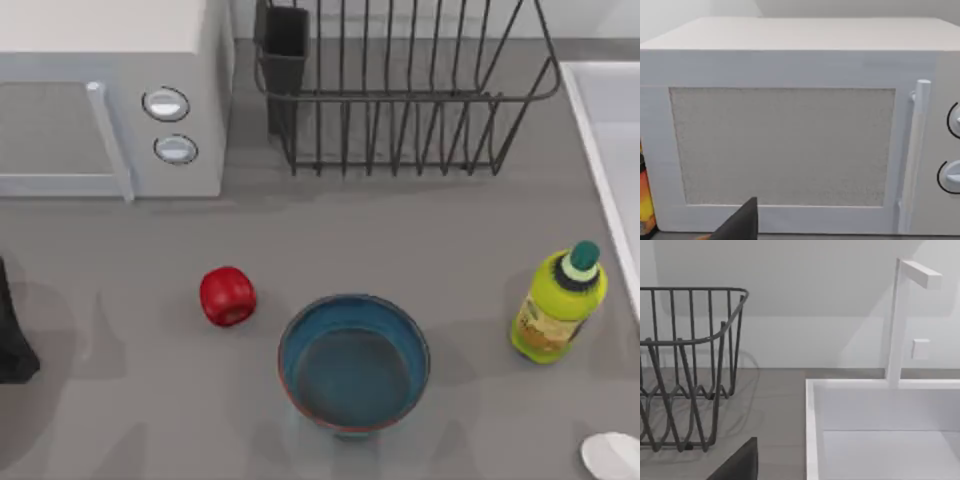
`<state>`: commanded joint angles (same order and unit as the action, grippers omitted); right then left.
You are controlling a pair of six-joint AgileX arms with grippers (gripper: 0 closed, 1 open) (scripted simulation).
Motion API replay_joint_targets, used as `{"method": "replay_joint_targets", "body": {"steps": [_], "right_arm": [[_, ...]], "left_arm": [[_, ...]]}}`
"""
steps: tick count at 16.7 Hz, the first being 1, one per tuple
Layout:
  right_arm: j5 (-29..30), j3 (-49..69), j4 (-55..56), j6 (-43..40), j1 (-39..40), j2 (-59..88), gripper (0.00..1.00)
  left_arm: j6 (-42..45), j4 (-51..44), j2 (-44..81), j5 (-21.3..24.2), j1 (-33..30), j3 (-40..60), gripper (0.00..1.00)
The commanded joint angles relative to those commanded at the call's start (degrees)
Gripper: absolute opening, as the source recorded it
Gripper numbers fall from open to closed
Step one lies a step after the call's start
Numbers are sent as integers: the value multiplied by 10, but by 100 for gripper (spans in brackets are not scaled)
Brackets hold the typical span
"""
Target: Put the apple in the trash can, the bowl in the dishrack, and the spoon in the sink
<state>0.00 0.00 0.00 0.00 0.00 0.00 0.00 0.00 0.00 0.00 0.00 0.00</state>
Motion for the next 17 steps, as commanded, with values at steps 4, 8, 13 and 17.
{"method": "replay_joint_targets", "body": {"steps": [4, 8, 13, 17], "right_arm": [[0, 0, 0, 0, 0, 0, 100], [0, 0, 0, 0, 0, 0, 100], [0, 0, 0, 0, 0, 0, 100], [0, 0, 0, 0, 0, 0, 100]], "left_arm": [[5, -10, 17, -1, -5, 14, 100], [35, -68, 118, -4, -33, 93, 100], [99, -192, 340, -11, -93, 266, 100], [160, -314, 559, -18, -151, 436, 100]]}}
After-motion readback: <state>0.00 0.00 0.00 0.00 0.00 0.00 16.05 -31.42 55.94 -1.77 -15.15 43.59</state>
